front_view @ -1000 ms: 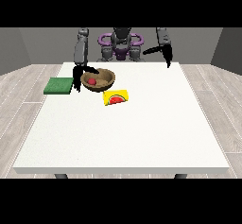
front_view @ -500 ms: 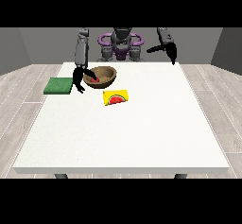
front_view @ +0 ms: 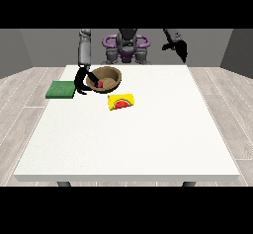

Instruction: Pick the cup and pour the ball into the bowl, then pick the bowl and place it on the pad

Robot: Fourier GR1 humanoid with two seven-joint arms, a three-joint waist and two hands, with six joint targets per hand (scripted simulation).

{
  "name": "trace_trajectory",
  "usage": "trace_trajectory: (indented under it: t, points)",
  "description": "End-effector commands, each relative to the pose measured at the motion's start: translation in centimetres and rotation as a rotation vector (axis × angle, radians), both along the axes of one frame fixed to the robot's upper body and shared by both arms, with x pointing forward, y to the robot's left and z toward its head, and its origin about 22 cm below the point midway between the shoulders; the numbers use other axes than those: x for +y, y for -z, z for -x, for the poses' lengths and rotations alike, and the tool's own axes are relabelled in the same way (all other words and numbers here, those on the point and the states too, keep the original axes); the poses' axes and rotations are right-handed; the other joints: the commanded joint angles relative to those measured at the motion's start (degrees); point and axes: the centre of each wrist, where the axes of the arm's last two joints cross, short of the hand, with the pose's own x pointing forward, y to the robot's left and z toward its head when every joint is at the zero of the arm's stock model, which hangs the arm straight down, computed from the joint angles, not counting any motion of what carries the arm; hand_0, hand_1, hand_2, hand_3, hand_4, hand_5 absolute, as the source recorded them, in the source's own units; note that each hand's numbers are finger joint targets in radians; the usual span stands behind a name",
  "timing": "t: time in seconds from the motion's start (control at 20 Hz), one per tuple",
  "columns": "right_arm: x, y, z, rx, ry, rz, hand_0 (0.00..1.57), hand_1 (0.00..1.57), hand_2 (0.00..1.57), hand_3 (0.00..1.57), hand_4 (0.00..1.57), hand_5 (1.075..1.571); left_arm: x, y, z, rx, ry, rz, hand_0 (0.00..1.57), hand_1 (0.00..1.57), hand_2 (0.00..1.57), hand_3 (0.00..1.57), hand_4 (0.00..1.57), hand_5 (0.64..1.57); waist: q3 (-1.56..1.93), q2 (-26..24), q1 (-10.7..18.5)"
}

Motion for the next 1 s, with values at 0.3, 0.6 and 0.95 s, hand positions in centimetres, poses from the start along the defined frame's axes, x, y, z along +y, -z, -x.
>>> trace_trajectory:
  t: [0.3,0.6,0.95]
  points:
    - [2.5,-6.0,-4.8,0.308,-0.07,0.004,1.57,1.57,1.57,0.87,0.8,1.564,8.2,6.6,3.0,0.246,-0.223,0.024,0.0,0.0,0.0,0.0,1.0,1.407,1.37,-14.1,-13.3]
    - [-1.8,-9.1,-4.7,0.258,-0.023,-0.052,1.57,1.57,1.57,0.75,0.79,1.57,8.9,6.4,3.6,0.194,-0.218,0.029,0.0,0.0,0.0,0.0,1.0,1.414,1.45,-10.7,-13.0]
    - [-9.2,-12.2,-3.9,0.148,0.047,-0.033,1.57,1.57,1.57,0.47,0.83,1.57,7.3,4.2,2.3,0.064,-0.122,0.043,0.0,0.0,0.0,0.0,1.15,1.463,1.48,-2.2,-7.8]
